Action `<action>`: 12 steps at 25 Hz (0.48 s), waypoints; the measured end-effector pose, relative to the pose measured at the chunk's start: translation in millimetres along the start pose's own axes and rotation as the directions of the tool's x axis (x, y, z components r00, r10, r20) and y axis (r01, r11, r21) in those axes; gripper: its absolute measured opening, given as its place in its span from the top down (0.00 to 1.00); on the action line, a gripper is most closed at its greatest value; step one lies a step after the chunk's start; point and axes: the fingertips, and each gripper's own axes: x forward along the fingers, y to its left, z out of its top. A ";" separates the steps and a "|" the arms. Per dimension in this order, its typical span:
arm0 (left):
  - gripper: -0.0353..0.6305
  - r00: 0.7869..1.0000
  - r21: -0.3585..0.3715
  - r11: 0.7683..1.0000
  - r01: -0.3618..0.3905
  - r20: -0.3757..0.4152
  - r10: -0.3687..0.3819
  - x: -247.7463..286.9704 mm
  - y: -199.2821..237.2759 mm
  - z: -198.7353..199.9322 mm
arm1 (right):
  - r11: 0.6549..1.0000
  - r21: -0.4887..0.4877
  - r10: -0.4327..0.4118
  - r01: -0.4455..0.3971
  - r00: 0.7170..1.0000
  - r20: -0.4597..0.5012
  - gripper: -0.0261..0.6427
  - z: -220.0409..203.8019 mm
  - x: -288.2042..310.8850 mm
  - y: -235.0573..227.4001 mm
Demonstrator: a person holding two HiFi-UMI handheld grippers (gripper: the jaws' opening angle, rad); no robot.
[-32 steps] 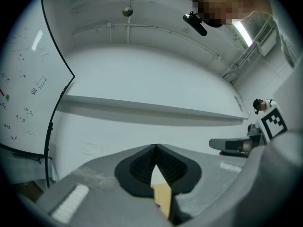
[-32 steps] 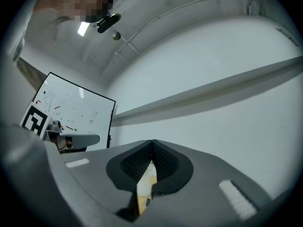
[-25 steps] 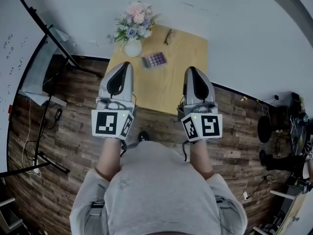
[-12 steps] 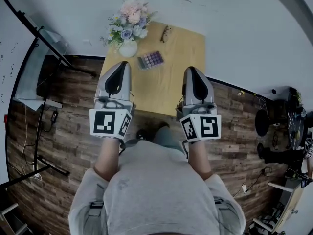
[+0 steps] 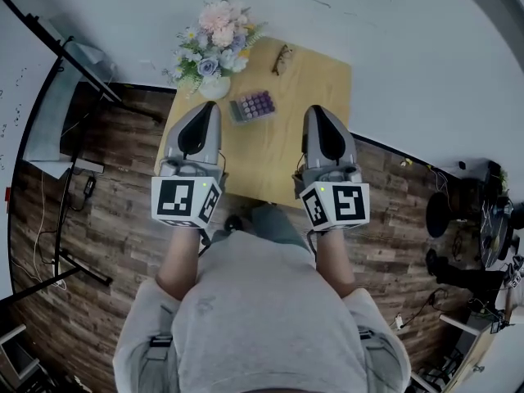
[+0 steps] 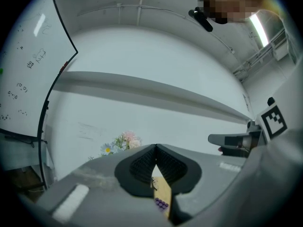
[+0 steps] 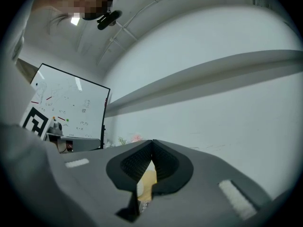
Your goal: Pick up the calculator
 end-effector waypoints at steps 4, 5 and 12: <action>0.94 0.999 -0.015 0.999 -0.033 -0.032 0.032 21.6 7.6 -9.1 | 0.998 0.027 0.053 -0.051 0.997 -0.062 0.96 -12.8 30.2 -14.0; 0.94 0.998 -0.023 0.999 -0.043 -0.041 0.042 26.2 9.2 -12.2 | 0.997 0.033 0.069 -0.066 0.994 -0.083 0.96 -17.3 37.8 -17.0; 0.94 0.984 -0.065 0.991 -0.120 -0.139 0.110 50.5 19.4 -47.8 | 0.978 0.115 0.199 -0.175 0.950 -0.242 0.96 -60.1 86.1 -30.5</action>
